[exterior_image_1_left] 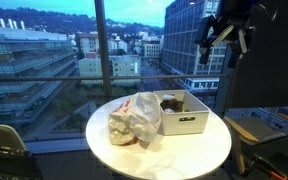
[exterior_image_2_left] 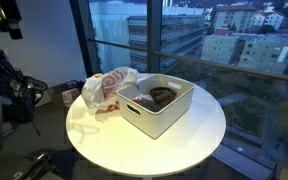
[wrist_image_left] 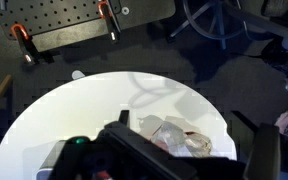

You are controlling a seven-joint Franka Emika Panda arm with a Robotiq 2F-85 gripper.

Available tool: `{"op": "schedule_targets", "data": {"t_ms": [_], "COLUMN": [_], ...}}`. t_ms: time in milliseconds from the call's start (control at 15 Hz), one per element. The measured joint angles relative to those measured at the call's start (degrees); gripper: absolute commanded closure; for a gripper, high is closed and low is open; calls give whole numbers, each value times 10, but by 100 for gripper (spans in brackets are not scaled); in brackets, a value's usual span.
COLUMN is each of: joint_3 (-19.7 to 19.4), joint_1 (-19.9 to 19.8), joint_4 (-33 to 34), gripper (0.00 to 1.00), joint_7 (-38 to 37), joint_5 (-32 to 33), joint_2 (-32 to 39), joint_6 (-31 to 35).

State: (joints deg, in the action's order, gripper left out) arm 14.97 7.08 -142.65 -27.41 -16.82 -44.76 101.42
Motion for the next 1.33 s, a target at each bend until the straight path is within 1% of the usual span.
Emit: {"op": "schedule_targets", "data": {"t_ms": [600, 733, 867, 1067, 1200, 1333], "joint_3": [0, -4, -10, -12, -17, -26], "joint_1": [-1, -11, -33, -72, -92, -107], "joint_4": [-3, -11, -18, -11, 10, 44], "gripper": [0, 0, 0, 0, 0, 0], "joint_7": [1, 6, 19, 24, 24, 23], "joint_5": [0, 2, 20, 83, 128, 176], "joint_2": [2, 16, 52, 133, 194, 257], "joint_6": [0, 9, 47, 123, 163, 196]}}
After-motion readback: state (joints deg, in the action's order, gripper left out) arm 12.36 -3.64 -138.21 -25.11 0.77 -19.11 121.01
